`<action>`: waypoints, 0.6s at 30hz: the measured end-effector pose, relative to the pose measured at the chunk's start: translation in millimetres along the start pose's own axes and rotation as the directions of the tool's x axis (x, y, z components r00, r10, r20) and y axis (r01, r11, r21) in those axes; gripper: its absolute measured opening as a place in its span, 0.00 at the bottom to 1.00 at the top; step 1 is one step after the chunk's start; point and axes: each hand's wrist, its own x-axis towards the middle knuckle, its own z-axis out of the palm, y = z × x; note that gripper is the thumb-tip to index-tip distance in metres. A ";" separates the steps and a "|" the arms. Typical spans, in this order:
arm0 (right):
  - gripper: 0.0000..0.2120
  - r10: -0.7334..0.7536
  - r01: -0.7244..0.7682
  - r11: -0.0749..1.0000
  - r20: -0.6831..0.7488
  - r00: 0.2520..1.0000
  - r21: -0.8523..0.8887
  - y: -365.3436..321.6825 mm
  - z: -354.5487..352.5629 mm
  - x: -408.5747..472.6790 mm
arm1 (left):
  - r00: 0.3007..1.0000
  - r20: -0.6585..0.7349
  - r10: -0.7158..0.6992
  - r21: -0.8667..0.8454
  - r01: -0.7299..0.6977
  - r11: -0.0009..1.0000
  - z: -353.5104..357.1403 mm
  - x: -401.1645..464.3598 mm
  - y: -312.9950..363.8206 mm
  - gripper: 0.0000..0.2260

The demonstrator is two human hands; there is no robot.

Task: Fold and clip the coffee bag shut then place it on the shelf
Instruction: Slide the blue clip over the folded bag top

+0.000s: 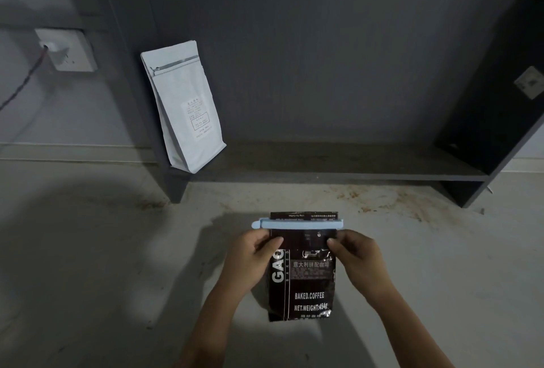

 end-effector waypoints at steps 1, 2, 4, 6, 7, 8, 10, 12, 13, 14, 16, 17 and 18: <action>0.12 -0.024 0.024 1.000 -0.027 0.999 -0.009 -0.4 0.2 -1.3 | 0.999 -0.045 0.018 0.089 -0.014 0.996 1.0 -0.4 1.2 0.06; 0.13 -0.058 0.056 0.998 -0.053 0.997 -0.037 -1.9 0.9 -2.6 | 0.994 -0.100 0.036 0.154 -0.020 0.988 1.8 -1.6 3.1 0.09; 0.11 -0.141 0.135 0.989 -0.096 0.985 -0.061 -5.9 3.0 -4.0 | 0.977 -0.196 0.080 0.197 -0.040 0.980 1.1 -3.5 8.6 0.07; 0.07 -0.205 0.198 0.978 -0.125 0.971 -0.071 -8.4 6.6 -3.6 | 0.952 -0.275 0.132 0.217 -0.072 0.974 -1.7 -1.3 9.7 0.02; 0.08 -0.219 0.210 0.975 -0.130 0.967 -0.079 -8.2 8.7 -2.7 | 0.946 -0.293 0.141 0.222 -0.076 0.972 -2.5 -0.8 9.9 0.02; 0.08 -0.217 0.206 0.974 -0.122 0.969 -0.096 -7.1 11.3 -0.8 | 0.946 -0.295 0.133 0.228 -0.066 0.971 -2.7 -0.6 10.1 0.02; 0.08 -0.166 0.155 0.981 -0.087 0.982 -0.119 -5.2 16.7 3.5 | 0.956 -0.281 0.091 0.220 -0.028 0.975 -1.2 -0.2 7.2 0.04; 0.09 -0.150 0.139 0.983 -0.094 0.984 -0.117 -4.4 19.7 5.6 | 0.950 -0.300 0.090 0.222 -0.022 0.975 -0.4 -0.4 4.5 0.04; 0.10 -0.177 0.164 0.980 -0.115 0.978 -0.117 -3.5 20.1 6.3 | 0.938 -0.321 0.129 0.238 -0.052 0.970 -0.8 0.4 3.1 0.03; 0.11 -0.204 0.188 0.975 -0.134 0.970 -0.118 -3.0 20.4 5.2 | 0.923 -0.341 0.175 0.254 -0.089 0.963 -1.1 0.2 1.5 0.02; 0.11 -0.237 0.220 0.968 -0.150 0.960 -0.118 -1.5 23.2 3.0 | 0.891 -0.391 0.230 0.273 -0.126 0.954 1.0 -0.5 -4.3 0.03; 0.10 -0.226 0.211 0.971 -0.148 0.963 -0.110 1.1 25.6 1.7 | 0.883 -0.415 0.217 0.259 -0.114 0.959 4.1 -2.2 -8.5 0.03; 0.09 -0.204 0.189 0.976 -0.144 0.968 -0.109 1.1 27.6 3.8 | 0.881 -0.436 0.187 0.221 -0.097 0.970 6.9 -1.5 -10.3 0.02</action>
